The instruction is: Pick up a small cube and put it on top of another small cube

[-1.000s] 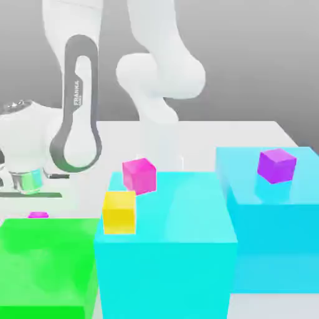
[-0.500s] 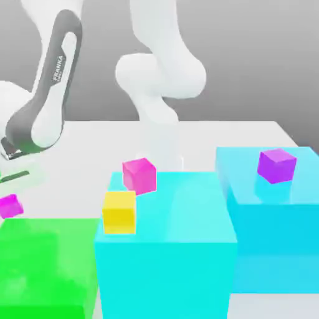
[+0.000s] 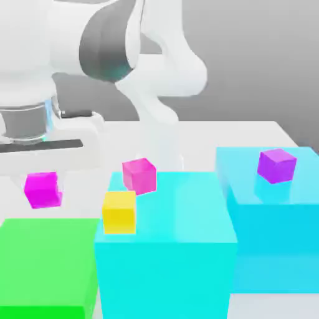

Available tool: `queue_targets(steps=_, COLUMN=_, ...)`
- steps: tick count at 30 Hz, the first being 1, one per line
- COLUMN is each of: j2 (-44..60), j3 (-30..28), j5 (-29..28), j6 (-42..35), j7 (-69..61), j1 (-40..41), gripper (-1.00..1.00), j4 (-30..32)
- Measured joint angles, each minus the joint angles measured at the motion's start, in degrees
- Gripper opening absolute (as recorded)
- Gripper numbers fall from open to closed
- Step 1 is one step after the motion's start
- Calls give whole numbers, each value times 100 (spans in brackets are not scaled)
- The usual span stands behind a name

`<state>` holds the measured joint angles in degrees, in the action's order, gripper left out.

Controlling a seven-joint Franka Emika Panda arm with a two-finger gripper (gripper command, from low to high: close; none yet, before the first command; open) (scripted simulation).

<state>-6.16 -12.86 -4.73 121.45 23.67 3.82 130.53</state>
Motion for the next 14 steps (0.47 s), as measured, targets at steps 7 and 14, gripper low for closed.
queue_targets(steps=7, j2=-564, j3=598, j5=293, j6=-340, j7=1580, j1=-321, gripper=-100, j4=-93)
queue_targets(steps=14, j2=-239, j3=620, j5=390, j6=444, j7=1656, j1=-327, gripper=100, j4=387)
